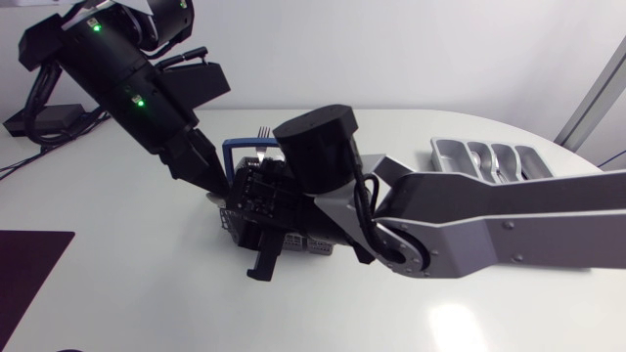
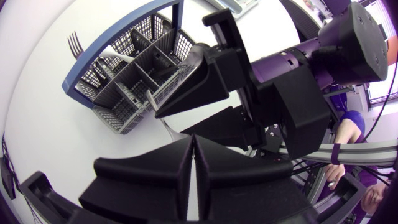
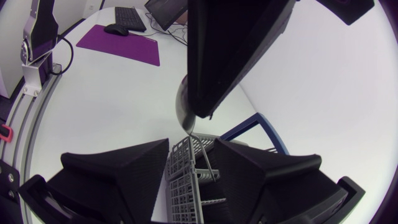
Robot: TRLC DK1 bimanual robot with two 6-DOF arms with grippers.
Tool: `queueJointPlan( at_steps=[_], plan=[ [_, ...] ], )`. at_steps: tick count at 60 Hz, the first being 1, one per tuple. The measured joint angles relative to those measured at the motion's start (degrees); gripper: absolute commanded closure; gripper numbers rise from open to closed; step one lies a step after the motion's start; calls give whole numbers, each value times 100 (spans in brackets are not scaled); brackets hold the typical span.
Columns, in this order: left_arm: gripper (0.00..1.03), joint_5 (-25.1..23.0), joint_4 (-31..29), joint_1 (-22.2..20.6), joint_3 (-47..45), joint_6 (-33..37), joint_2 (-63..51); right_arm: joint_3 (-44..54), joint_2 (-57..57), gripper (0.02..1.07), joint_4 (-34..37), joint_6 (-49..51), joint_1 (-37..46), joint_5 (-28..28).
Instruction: Sort the cutlery from the basket into the organizer compartments.
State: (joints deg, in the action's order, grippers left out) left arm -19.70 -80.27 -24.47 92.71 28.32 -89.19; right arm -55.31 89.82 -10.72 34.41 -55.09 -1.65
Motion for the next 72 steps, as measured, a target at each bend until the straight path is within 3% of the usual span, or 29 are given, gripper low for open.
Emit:
queueJointPlan(
  at_steps=[10, 17, 29, 46, 59, 64, 72],
  plan=[
    [100, 0, -2, -9, 0, 2, 2, -20, 72, 88, -26, 24, 0, 2],
    [100, 0, -2, -9, -2, 2, 2, -26, 76, 89, -28, 37, 0, 26],
    [100, -2, -4, -11, -9, 0, 4, -33, 76, 102, -31, 37, -4, 46],
    [100, -44, 61, -101, -9, -4, 7, -35, 81, 102, -17, 35, -68, 42],
    [73, -160, 214, 50, 168, -74, 7, 57, -74, 102, 155, 13, -70, 46],
    [59, -251, 498, 157, 332, -225, 35, 208, -367, 102, 321, 7, -70, 57],
    [45, -282, 970, 286, 345, -439, 262, 450, -944, 102, 568, -11, -74, 205]
  ],
)
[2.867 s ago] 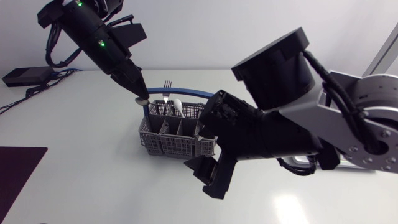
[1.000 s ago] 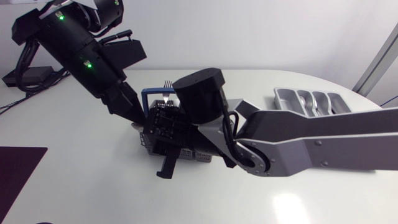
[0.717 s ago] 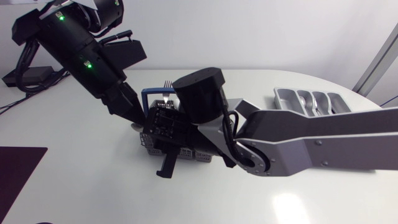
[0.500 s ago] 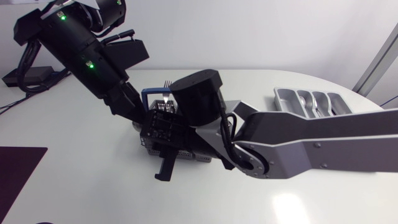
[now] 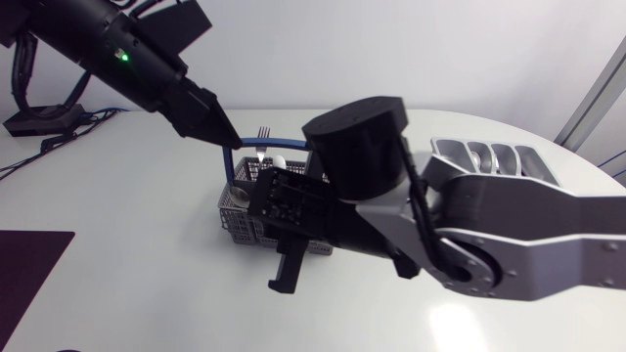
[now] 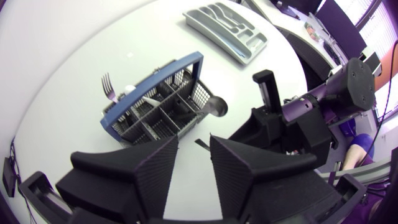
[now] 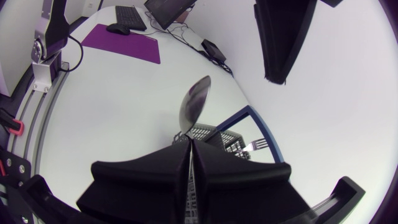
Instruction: Sort the cutlery from the basket into the organizer compartments.
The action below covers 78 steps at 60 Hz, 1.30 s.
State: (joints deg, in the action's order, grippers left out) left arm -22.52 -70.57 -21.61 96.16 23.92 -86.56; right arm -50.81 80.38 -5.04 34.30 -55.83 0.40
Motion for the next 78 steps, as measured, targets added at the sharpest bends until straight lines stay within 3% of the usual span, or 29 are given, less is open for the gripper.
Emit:
queueJointPlan(
  at_steps=[12, 24, 39, 47, 57, 78],
  plan=[
    [43, 50, 710, 136, -186, -205, 472, 468, -1086, 102, 743, -2, 7, 407],
    [43, 470, 1145, 46, -861, -348, 542, 1021, -2345, 102, 1482, 4, 212, 678],
    [42, 1349, 1982, -789, -1781, -496, 649, 1668, -4170, 102, 2656, 341, 1233, 708],
    [42, 1698, 2345, -1187, -2079, -619, 669, 1910, -4931, 102, 3088, 761, 2345, 90],
    [42, 1735, 2468, -1294, -2122, -673, 662, 2223, -5187, 102, 3265, 1344, 4072, -1010],
    [42, 1858, 2465, -1541, -2120, -789, 385, 2544, -4052, 102, 2551, 2708, 7112, -2479]
  ],
)
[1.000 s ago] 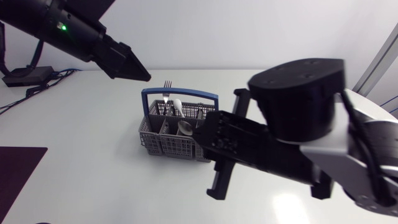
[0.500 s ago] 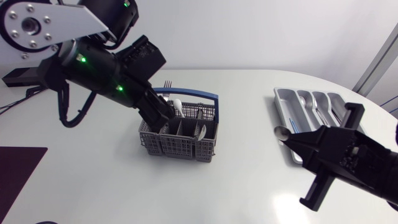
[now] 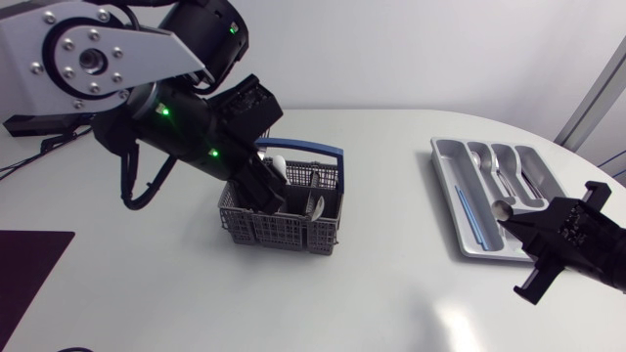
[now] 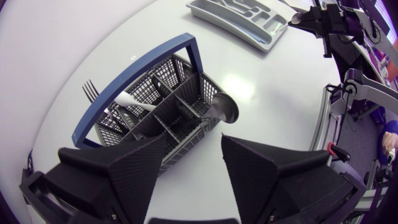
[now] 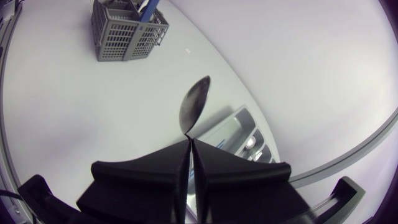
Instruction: Sort the cutlery from the basket into the organizer compartments.
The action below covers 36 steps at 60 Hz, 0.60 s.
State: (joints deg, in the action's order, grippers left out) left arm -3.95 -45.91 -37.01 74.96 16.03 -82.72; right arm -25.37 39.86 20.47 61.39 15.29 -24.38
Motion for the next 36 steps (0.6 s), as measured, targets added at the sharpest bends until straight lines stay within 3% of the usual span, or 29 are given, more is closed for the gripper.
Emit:
queueJointPlan(
  at_steps=[16, 36],
  plan=[
    [42, 0, 2, -17, 0, -2, -72, 4, 1174, 102, -321, 1141, 1587, -699],
    [42, 2, 2, -31, 0, -2, -146, -144, 2441, 102, -619, 2146, 2406, -756]
  ],
)
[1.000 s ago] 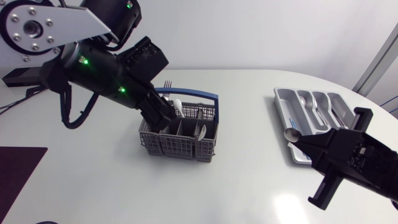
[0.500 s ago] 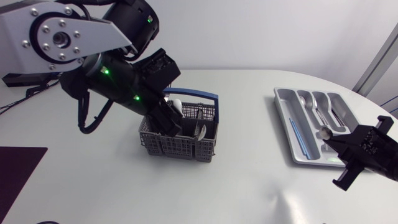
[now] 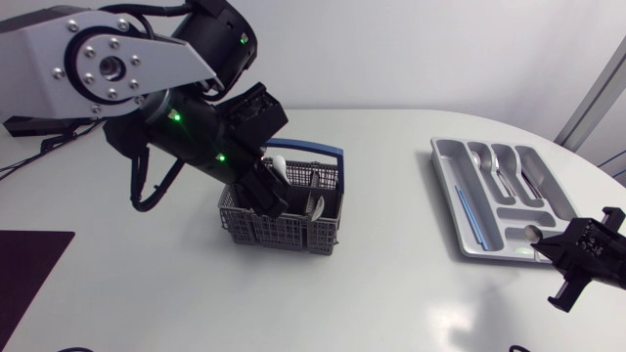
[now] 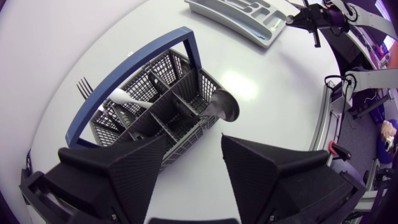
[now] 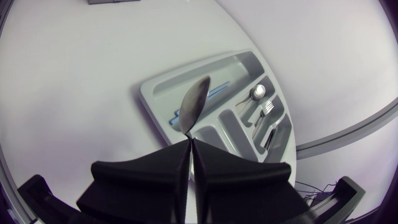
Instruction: Sort the cutlery from the basket into the organizer compartments.
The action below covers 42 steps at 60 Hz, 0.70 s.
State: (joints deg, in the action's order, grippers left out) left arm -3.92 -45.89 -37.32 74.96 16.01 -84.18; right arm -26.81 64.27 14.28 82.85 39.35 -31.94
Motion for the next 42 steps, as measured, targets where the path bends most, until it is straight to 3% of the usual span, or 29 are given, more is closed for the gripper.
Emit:
queueJointPlan(
  at_steps=[21, 42],
  plan=[
    [42, 136, 37, -192, 68, -129, -129, -671, 1257, 102, -90, 728, 824, -101],
    [42, 219, 37, -289, 219, -216, -269, -1287, 1408, 102, 24, 809, 1001, -299]
  ],
)
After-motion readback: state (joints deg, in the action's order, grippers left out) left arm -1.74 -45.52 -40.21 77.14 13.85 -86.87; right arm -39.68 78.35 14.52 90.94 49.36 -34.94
